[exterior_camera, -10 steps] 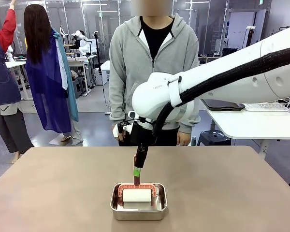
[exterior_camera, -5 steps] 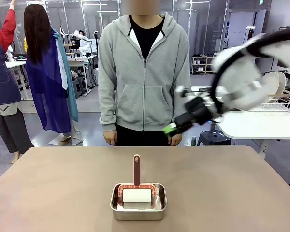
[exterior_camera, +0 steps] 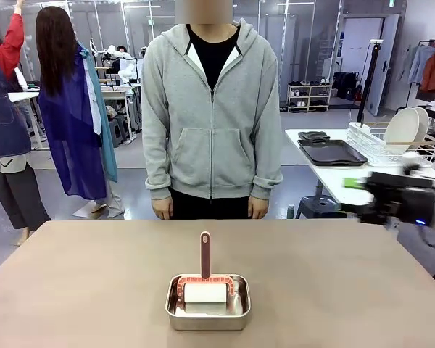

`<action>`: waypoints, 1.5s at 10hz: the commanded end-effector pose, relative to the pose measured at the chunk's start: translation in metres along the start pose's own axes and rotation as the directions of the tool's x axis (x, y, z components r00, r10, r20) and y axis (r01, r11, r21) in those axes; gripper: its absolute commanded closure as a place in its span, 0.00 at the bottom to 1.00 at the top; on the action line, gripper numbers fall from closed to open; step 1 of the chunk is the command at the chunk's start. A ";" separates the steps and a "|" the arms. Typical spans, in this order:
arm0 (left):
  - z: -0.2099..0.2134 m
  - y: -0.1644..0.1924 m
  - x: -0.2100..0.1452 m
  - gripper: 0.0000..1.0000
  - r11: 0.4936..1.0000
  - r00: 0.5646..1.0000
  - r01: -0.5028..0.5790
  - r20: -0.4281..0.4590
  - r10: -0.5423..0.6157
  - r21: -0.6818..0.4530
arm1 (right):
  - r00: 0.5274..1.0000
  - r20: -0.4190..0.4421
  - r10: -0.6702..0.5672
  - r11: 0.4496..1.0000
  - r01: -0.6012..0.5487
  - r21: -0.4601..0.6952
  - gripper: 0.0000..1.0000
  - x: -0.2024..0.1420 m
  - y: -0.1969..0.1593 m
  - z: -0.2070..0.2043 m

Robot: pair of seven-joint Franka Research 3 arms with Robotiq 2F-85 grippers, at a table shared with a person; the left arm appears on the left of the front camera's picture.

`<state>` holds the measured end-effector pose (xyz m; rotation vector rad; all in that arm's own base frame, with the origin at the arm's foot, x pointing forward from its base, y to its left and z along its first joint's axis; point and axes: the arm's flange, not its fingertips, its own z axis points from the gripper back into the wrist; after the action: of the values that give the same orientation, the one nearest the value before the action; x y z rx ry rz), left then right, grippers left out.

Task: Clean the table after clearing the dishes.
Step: Place the Lint Roller back on top of the Airtight Container.

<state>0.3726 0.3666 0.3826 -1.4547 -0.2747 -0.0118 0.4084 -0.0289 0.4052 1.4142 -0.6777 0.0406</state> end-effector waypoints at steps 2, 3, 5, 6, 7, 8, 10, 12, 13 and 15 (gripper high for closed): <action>0.000 -0.002 -0.008 0.07 1.000 1.000 0.008 -0.002 -0.008 0.012 | 0.934 0.348 -0.075 0.994 0.097 -0.048 0.00 -0.006 -0.017 0.120; 0.000 -0.002 -0.008 0.07 1.000 1.000 0.008 -0.002 -0.008 0.012 | 0.896 0.435 -0.084 0.985 0.142 -0.101 0.00 -0.018 -0.023 0.161; 0.000 -0.002 -0.008 0.07 1.000 1.000 0.008 -0.002 -0.008 0.012 | 0.829 0.554 -0.083 0.961 0.213 -0.176 0.00 -0.040 -0.015 0.210; 0.000 -0.002 -0.008 0.07 1.000 1.000 0.008 -0.002 -0.008 0.012 | 0.792 0.608 -0.065 0.954 0.229 -0.196 0.00 -0.049 -0.013 0.223; 0.000 -0.002 -0.008 0.07 1.000 1.000 0.008 -0.002 -0.008 0.012 | 0.765 0.641 -0.065 0.950 0.244 -0.195 0.00 -0.052 -0.018 0.223; 0.000 -0.002 -0.008 0.07 1.000 1.000 0.008 -0.002 -0.008 0.012 | 0.766 0.633 -0.109 0.931 0.303 -0.206 0.00 -0.050 -0.038 0.210; 0.000 -0.002 -0.008 0.07 1.000 1.000 0.008 -0.002 -0.008 0.012 | 0.797 0.602 -0.043 0.955 0.209 -0.208 0.00 -0.018 -0.036 0.257; 0.000 -0.002 -0.008 0.07 1.000 1.000 0.008 -0.002 -0.008 0.012 | 0.797 0.602 -0.043 0.955 0.209 -0.208 0.00 -0.018 -0.036 0.257; 0.000 -0.002 -0.008 0.07 1.000 1.000 0.008 -0.002 -0.008 0.012 | 0.797 0.602 -0.043 0.955 0.209 -0.208 0.00 -0.018 -0.036 0.257; 0.000 -0.002 -0.008 0.07 1.000 1.000 0.008 -0.002 -0.008 0.012 | 0.797 0.602 -0.043 0.955 0.209 -0.208 0.00 -0.018 -0.036 0.257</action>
<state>0.3722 0.3670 0.3827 -1.4544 -0.2757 -0.0112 0.3081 -0.2626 0.3631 1.2016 -1.0536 -0.6296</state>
